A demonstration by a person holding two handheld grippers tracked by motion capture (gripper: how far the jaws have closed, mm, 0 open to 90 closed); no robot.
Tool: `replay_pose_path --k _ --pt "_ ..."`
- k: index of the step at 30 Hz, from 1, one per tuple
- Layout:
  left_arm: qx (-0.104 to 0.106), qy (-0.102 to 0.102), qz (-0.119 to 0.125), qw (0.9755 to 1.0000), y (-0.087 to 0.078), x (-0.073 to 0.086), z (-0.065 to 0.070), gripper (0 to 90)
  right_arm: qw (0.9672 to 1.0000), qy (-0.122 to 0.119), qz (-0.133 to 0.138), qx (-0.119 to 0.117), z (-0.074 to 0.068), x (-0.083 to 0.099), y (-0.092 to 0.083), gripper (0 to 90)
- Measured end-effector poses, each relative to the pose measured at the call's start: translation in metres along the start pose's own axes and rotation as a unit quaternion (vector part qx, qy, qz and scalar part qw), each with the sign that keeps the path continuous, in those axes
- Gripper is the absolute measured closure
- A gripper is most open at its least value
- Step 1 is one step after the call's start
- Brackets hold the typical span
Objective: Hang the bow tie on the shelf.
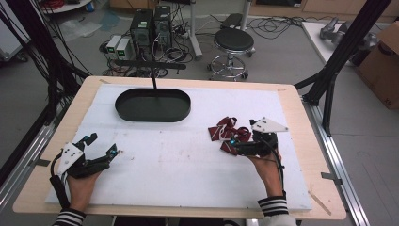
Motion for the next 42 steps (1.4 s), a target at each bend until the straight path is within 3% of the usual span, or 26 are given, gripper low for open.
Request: replay_pose_path --k 3,4,5,6,11,20,28,33,35,40,42 --pt "0.001 -0.001 0.0 1.0 0.0 0.0 -0.001 16.1 0.9987 -0.007 -0.043 -0.028 -0.004 -0.002 0.016 4.5" --pt "0.001 -0.001 0.0 1.0 0.0 0.0 -0.001 16.1 0.9987 -0.007 -0.043 -0.028 -0.004 -0.002 0.016 4.5" --pt "0.001 -0.001 0.0 1.0 0.0 0.0 -0.001 16.1 0.9968 -0.011 -0.07 -0.037 -0.006 -0.002 0.026 4.5" --pt "0.001 -0.002 0.001 1.0 0.0 0.0 0.0 16.1 0.9961 -0.012 -0.077 -0.041 -0.006 -0.002 0.03 4.5" --pt "0.0 -0.006 0.001 1.0 0.0 0.0 -0.001 16.2 0.9955 -0.007 -0.085 -0.042 -0.007 -0.006 0.044 4.5" --pt "0.0 -0.01 0.002 1.0 0.0 0.0 -0.001 16.2 0.9935 0.0 -0.104 -0.047 -0.005 0.001 0.05 4.7" --pt "0.001 -0.01 0.002 1.0 0.0 0.0 -0.001 16.2 0.9854 -0.015 -0.154 -0.071 -0.009 0.009 0.063 6.6" --pt "0.001 -0.011 0.002 0.9999 0.0 0.0 -0.001 16.2 0.9825 -0.003 -0.17 -0.076 -0.009 0.01 0.07 7.1" --pt "0.002 -0.011 0.002 0.9999 0.0 0.0 -0.001 16.2 0.98 -0.01 -0.182 -0.079 -0.008 0.013 0.071 15.2" --pt "0.002 -0.011 0.002 0.9999 0.0 0.0 -0.002 16.2 0.9718 -0.014 -0.22 -0.084 -0.009 0.024 0.073 20.9" --pt "0.002 -0.01 0.002 0.9999 0.0 0.0 -0.002 16.2 0.9702 -0.019 -0.228 -0.081 -0.009 0.026 0.074 23.1"
Point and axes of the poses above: each handheld gripper's, and its own axes: y roughly forward along the jaws, x roughly out of its underside, z roughly to its right, the point moved 7 cm from there along y, roughly forward along the jaws, and after that the axes turned 11 degrees about z, right-handed, at the moved point
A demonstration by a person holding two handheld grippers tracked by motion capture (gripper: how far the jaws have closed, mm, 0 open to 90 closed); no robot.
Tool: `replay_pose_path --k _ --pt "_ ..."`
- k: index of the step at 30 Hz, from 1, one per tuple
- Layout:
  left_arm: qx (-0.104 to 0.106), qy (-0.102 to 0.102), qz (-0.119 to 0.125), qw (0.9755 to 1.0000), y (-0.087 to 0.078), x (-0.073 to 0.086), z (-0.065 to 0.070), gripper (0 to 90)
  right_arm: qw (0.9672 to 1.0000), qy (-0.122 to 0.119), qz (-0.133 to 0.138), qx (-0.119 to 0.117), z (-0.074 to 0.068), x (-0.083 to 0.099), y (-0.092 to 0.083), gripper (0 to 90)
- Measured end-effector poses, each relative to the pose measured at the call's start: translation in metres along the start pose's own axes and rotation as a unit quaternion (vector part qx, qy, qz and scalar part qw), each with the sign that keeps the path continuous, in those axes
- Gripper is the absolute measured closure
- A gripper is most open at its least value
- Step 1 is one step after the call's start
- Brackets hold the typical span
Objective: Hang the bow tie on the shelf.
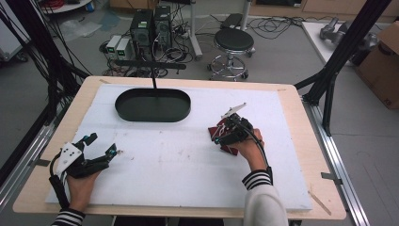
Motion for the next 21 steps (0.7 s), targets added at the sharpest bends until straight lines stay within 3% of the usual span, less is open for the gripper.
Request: replay_pose_path --k 9,12,21 --pt "0.0 -0.004 0.003 1.0 0.0 0.0 0.0 16.2 0.9997 -0.007 -0.022 -0.012 -0.001 0.003 0.003 40.0" --pt "0.0 -0.005 0.002 1.0 0.0 0.0 0.0 16.2 0.9995 -0.01 -0.029 -0.011 -0.001 0.004 0.005 41.9" --pt "-0.001 -0.006 0.002 1.0 0.0 0.0 -0.001 16.2 0.998 -0.021 -0.06 -0.003 0.0 0.008 0.011 59.6"
Point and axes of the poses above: each handheld gripper's, and its own axes: y roughly forward along the jaws, x roughly out of its underside, z roughly to its right, the point moved 7 cm from there along y, roughly forward along the jaws, and after that the axes turned 11 degrees about z, right-handed, at the moved point
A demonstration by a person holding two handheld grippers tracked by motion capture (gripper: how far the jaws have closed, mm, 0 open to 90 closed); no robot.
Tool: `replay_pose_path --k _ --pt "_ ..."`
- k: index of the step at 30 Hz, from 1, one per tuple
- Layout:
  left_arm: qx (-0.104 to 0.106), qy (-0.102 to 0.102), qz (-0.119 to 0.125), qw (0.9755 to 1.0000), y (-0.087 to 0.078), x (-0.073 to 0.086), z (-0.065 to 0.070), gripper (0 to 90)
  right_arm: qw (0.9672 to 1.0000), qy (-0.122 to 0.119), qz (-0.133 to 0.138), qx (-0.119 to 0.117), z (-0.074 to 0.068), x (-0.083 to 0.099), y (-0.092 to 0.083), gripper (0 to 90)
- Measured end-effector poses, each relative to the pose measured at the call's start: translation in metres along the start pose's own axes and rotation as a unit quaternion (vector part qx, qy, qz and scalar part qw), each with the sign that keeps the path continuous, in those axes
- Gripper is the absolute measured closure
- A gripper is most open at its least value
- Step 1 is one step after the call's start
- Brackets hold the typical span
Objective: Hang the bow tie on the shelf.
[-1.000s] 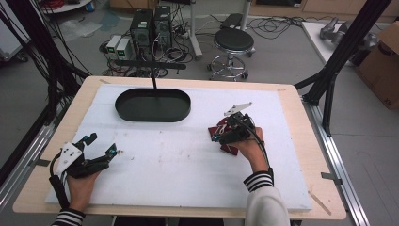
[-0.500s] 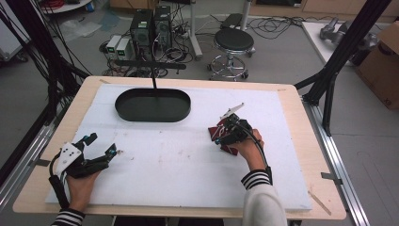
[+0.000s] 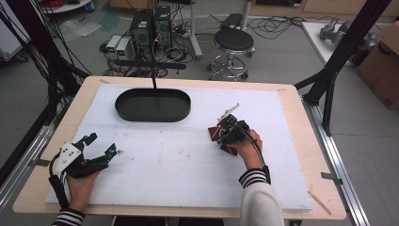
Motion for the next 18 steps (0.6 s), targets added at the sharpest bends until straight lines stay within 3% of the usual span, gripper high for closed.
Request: replay_pose_path --k 10,18 --pt "0.0 0.0 0.0 1.0 0.0 0.0 -0.0001 16.2 0.9999 -0.005 -0.015 0.001 -0.0004 0.0026 0.0004 62.9" --pt "-0.001 -0.001 0.0 1.0 -0.0001 0.0 -0.0003 16.2 0.9996 0.007 -0.028 -0.003 -0.0001 0.0052 0.0044 67.5"
Point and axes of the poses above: each handheld gripper's, and its own axes: y roughly forward along the jaws, x roughly out of its underside, z roughly to its right, the point moved 7 cm from there along y, roughly forward along the jaws, and after that the axes turned 11 degrees about z, right-handed, at the moved point
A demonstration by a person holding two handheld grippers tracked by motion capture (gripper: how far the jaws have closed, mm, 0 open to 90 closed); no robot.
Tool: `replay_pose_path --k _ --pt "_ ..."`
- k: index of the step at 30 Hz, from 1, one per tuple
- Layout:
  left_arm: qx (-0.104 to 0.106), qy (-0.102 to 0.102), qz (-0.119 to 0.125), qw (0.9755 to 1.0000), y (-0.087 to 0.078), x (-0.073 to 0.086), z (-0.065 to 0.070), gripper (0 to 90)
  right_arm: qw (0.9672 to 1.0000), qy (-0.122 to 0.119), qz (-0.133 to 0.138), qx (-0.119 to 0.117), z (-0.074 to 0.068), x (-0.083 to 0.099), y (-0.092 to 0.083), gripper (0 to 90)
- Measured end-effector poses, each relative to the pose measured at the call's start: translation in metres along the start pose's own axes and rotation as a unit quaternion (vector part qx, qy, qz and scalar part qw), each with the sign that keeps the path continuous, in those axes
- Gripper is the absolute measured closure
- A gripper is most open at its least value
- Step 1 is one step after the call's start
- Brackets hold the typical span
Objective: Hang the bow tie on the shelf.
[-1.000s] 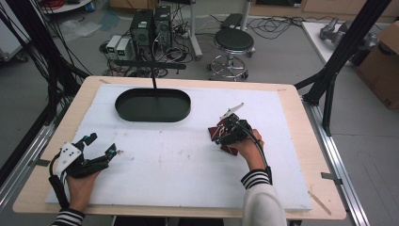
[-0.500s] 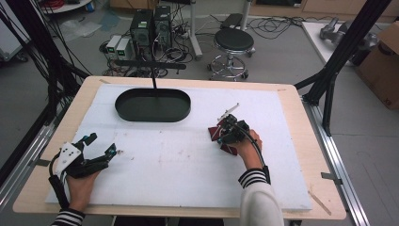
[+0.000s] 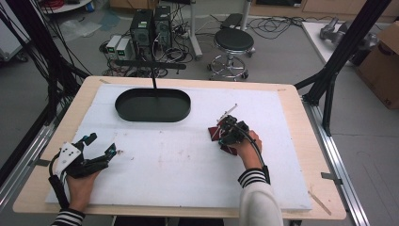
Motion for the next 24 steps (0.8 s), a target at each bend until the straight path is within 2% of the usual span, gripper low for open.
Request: replay_pose_path --k 4,6,9,15,23,24 --pt "0.0 0.0 0.0 1.0 0.0 0.0 0.0 16.2 1.0 -0.002 -0.001 -0.009 -0.001 0.0 0.0 74.2" --pt "0.0 0.0 0.0 1.0 0.0 0.0 0.0 16.2 0.9999 0.007 0.001 -0.014 -0.001 -0.001 0.0 81.2" --pt "0.0 0.0 0.0 1.0 0.0 0.0 0.0 16.2 0.9996 0.02 0.002 -0.017 0.001 -0.001 0.0 86.0" --pt "-0.001 0.001 -0.001 1.0 0.0 0.0 0.0 16.2 0.9999 0.014 0.005 -0.006 0.001 -0.002 -0.001 86.7" --pt "-0.001 0.0 -0.001 1.0 0.0 0.0 0.0 16.2 0.9994 0.012 0.034 -0.003 0.001 -0.008 -0.006 86.8" --pt "-0.001 0.0 0.0 1.0 0.0 0.0 0.0 16.1 0.9985 0.013 0.053 -0.003 0.002 -0.011 -0.009 86.8"
Point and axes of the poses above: each handheld gripper's, and its own axes: y roughly forward along the jaws, x roughly out of its underside, z roughly to its right, the point moved 7 cm from there along y, roughly forward along the jaws, and after that the axes turned 11 degrees about z, right-handed, at the moved point
